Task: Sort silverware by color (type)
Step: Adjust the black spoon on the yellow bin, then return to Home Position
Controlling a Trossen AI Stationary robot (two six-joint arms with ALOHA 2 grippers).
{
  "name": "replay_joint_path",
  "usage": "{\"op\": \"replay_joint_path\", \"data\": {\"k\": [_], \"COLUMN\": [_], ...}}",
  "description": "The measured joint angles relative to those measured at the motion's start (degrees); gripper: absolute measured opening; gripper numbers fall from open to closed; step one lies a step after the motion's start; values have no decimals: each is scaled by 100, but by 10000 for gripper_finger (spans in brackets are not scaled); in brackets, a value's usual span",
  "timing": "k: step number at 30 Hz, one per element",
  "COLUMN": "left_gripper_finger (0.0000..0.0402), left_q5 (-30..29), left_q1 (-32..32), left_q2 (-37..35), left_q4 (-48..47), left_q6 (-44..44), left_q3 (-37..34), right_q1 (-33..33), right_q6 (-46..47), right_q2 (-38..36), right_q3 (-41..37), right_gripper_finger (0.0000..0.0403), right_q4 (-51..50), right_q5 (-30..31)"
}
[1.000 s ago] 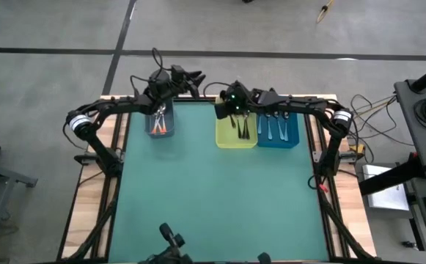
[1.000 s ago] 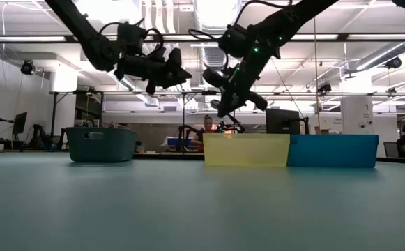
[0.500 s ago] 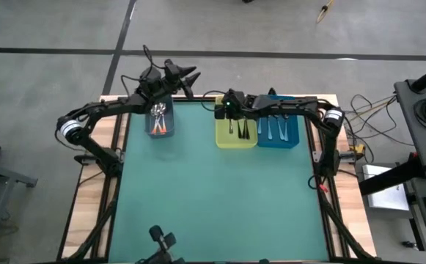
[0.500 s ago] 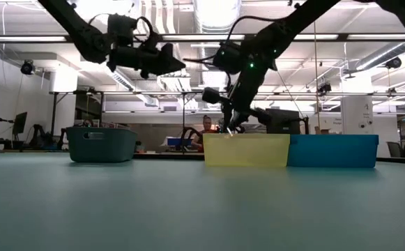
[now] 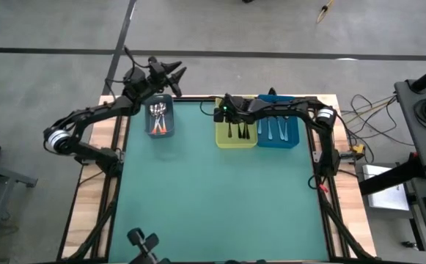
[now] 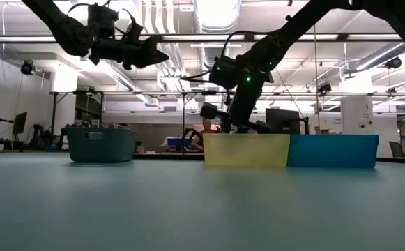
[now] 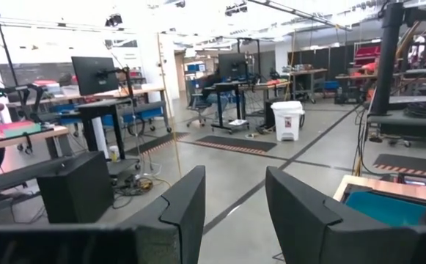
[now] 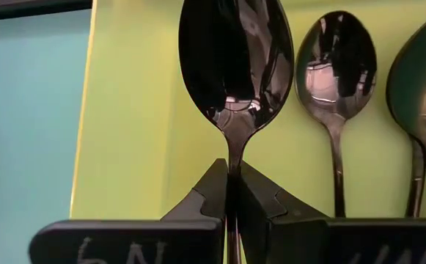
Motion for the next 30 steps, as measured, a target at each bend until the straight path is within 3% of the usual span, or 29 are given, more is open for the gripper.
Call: {"op": "replay_joint_path", "data": {"k": [11, 21, 30], "left_gripper_finger": [126, 126, 126], "left_q5": [1, 2, 5], "left_q1": [-1, -1, -3], "left_q2": [-68, -68, -68], "left_q4": [7, 29, 28], "left_q6": [-30, -92, -162], "left_q3": [-31, -44, -107], "right_q1": [0, 0, 0], "right_q6": [-55, -254, -1272], "right_q2": [186, 168, -180], "right_q3": [2, 44, 44], "right_gripper_finger": [20, 67, 94], "right_q4": [131, 130, 132], "right_q5": [-144, -98, 30]}}
